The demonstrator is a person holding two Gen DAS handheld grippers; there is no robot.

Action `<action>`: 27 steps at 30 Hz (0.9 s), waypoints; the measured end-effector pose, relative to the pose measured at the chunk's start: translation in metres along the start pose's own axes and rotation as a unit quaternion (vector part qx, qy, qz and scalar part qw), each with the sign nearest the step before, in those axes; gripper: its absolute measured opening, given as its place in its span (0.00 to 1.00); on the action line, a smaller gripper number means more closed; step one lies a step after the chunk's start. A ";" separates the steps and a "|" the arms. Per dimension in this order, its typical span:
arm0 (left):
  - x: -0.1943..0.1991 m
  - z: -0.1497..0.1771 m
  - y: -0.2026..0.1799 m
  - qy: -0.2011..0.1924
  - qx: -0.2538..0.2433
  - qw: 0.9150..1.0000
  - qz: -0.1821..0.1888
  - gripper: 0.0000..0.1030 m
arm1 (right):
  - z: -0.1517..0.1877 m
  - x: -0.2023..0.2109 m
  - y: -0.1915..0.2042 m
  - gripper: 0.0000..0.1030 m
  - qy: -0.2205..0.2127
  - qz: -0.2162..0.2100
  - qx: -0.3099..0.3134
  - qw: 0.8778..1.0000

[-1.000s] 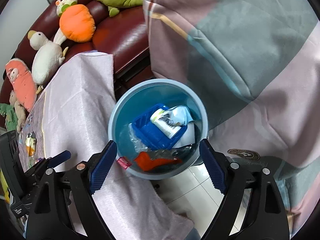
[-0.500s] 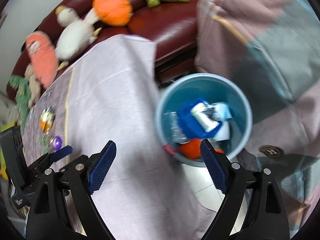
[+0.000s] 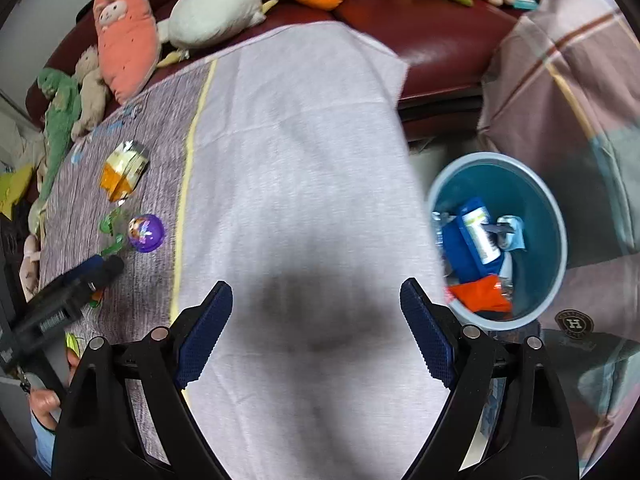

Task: Collect trash
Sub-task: 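Move both tools back to the table toward the candy packets, then grasp the green candy packet with left tool while right tool grasps the purple candy egg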

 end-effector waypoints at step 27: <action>-0.019 -0.030 0.080 -0.013 0.031 0.999 -0.029 0.51 | -0.010 -0.076 0.093 0.80 0.046 -0.024 0.084 0.995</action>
Point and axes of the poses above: each gripper's, at about its wrist camera, not at the fingertips, and x roughly against the way its jaws point, y to its left, z to its underside, the point moved 9 cm from there along -x, roughly the way its jaws point, and after that the axes turned 12 degrees about -y, right-handed, at the moved point
